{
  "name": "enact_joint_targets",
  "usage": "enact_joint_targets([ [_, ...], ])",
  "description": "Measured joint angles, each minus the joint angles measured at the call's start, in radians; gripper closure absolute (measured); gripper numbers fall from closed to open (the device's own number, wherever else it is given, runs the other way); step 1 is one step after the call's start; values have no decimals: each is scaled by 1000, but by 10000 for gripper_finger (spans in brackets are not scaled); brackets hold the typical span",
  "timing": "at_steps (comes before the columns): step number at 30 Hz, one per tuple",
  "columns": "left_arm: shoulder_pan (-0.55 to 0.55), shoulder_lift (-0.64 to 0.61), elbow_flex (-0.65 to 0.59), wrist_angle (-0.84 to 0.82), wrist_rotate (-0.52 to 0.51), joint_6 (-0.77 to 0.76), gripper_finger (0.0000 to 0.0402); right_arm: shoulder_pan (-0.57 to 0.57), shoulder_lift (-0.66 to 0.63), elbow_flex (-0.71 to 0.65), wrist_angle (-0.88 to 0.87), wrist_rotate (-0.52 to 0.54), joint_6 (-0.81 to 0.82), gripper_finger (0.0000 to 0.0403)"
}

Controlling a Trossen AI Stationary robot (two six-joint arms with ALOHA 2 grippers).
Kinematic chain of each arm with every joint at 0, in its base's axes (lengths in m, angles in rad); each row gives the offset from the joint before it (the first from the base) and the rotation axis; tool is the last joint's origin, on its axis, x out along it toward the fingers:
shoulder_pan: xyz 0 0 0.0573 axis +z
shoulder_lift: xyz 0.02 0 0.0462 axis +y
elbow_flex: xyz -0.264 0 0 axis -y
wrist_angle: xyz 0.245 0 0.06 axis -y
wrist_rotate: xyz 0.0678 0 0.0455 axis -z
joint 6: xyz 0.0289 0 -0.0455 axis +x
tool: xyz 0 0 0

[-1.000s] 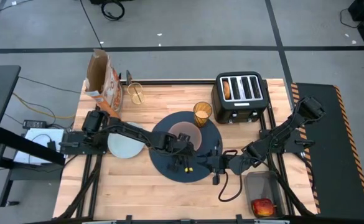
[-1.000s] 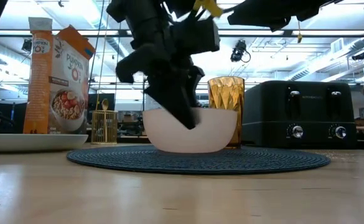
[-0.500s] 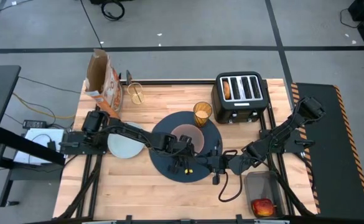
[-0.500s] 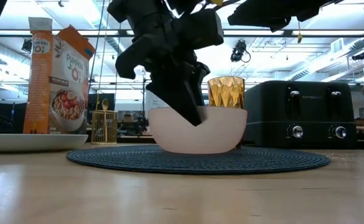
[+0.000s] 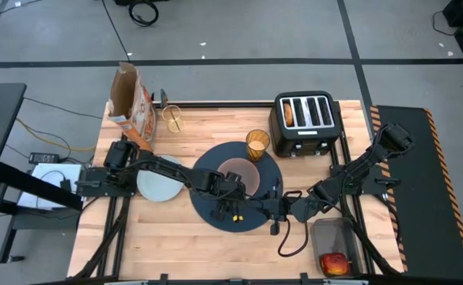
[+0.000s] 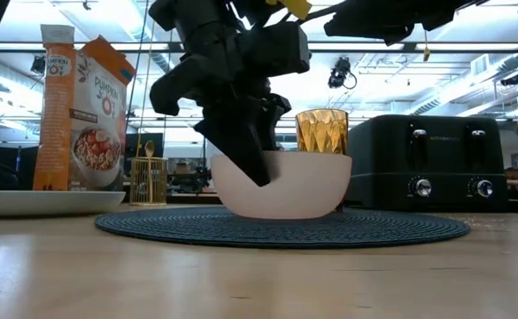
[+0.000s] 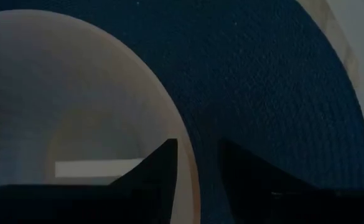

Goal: Arrange a breakfast setting
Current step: Put the light orange bowl on the center of the blue table placemat

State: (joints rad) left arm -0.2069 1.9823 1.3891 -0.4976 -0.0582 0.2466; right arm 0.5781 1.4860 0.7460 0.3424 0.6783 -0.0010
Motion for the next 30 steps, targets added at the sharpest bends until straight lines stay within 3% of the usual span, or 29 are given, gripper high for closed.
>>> enact_joint_targets([
  [11, 0, -59, 2, -60, 0, -33, 279, 0, 0, 1, 5, 0, 1, 286],
  [30, 0, -58, 1, -182, 3, -84, 279, 0, 0, 1, 4, 0, 1, 286],
])
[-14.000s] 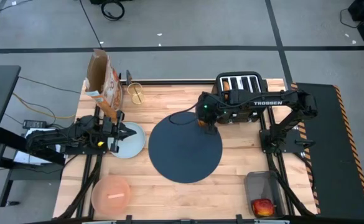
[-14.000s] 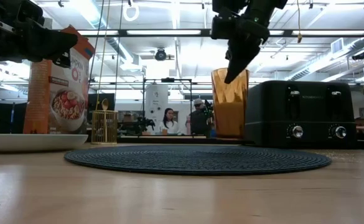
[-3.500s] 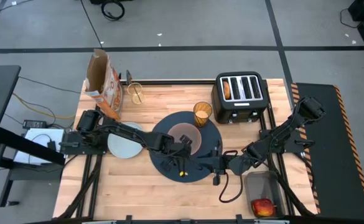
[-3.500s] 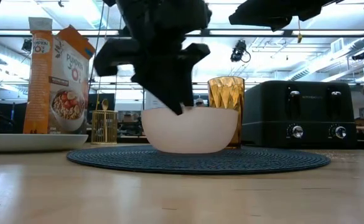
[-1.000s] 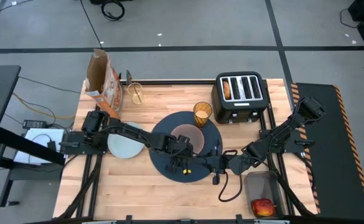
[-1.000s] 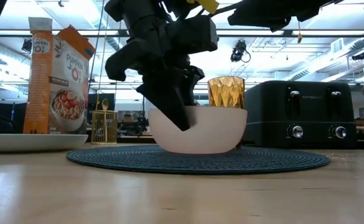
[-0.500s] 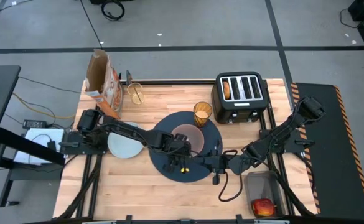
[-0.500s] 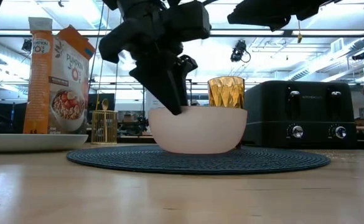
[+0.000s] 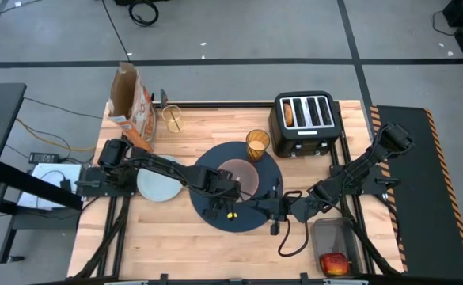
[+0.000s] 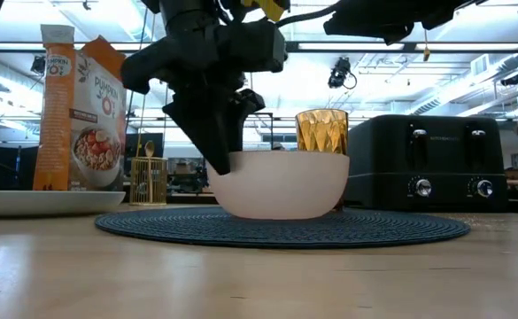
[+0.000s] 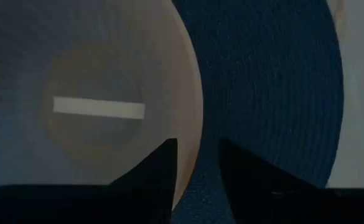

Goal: Arrange a breakfast setting
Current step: Put the light orange bowl on the center of the blue table placemat

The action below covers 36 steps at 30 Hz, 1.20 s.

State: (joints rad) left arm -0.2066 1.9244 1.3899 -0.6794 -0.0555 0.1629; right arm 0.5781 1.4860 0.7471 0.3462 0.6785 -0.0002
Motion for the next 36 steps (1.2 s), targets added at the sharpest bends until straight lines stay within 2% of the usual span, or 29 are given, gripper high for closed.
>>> enact_joint_targets([
  [36, 14, 2, 0, 115, -50, 43, 279, 0, 0, -1, 3, -17, 0, 286],
])
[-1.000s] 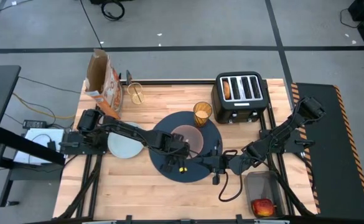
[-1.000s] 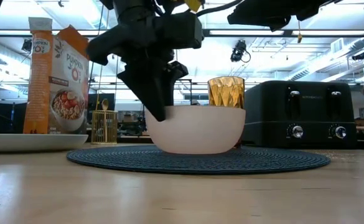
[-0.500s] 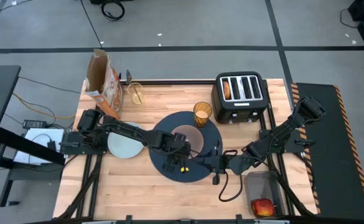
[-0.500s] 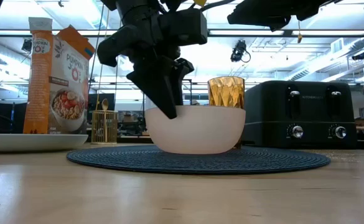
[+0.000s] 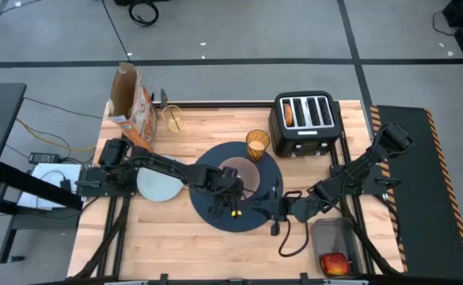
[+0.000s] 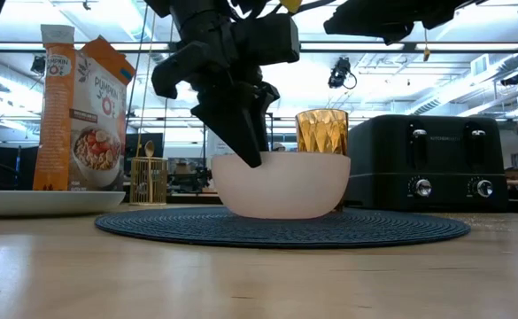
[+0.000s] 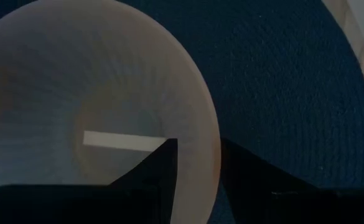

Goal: Arrange a breakfast setting
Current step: Put the light orange bowl on the center of the blue table placemat

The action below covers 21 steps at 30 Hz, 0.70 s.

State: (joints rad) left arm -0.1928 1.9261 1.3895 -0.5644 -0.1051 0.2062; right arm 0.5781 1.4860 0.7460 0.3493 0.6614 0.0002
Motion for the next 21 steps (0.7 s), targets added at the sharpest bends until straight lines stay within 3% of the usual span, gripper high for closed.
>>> enact_joint_targets([
  [21, -8, -2, 0, -57, 5, -13, 279, 0, 0, 0, 0, -6, 0, 286],
])
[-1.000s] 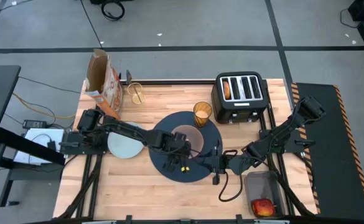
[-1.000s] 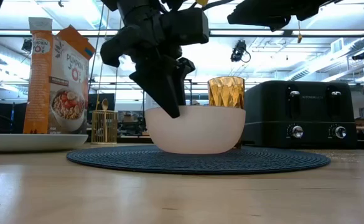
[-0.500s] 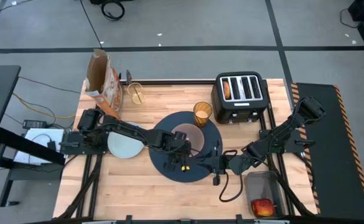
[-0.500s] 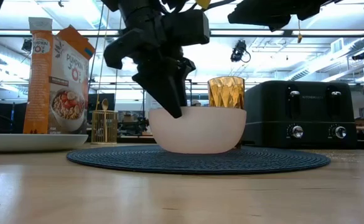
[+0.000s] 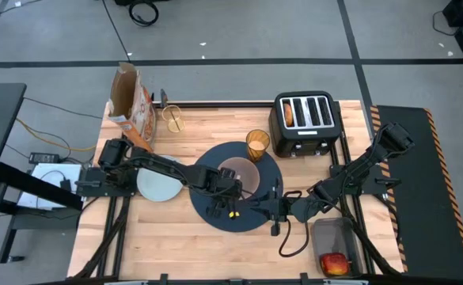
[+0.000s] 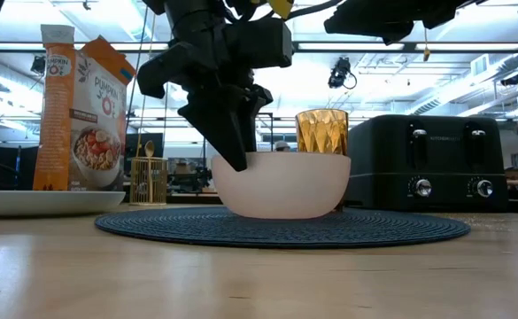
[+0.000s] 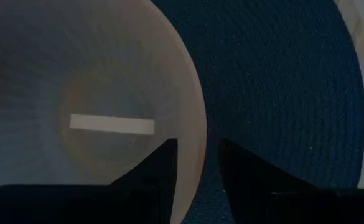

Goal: Arrange a breakfast setting
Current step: Put the light orange bowl on the center of the blue table placemat, then pour the cereal from the orange cereal box into the light orange bowl

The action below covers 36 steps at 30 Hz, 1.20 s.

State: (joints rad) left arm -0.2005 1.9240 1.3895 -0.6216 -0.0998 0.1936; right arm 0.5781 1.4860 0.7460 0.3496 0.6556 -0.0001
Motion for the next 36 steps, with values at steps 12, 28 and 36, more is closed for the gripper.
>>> enact_joint_targets([
  [12, -7, 0, 0, -13, 30, 0, 279, 0, 0, 0, 0, 0, 0, 286],
  [28, -6, -46, 0, -23, 30, 0, 279, 0, 0, 0, 1, 0, -2, 286],
  [36, -12, -208, 0, -119, 19, -81, 279, 0, 0, 0, 1, 1, -1, 286],
])
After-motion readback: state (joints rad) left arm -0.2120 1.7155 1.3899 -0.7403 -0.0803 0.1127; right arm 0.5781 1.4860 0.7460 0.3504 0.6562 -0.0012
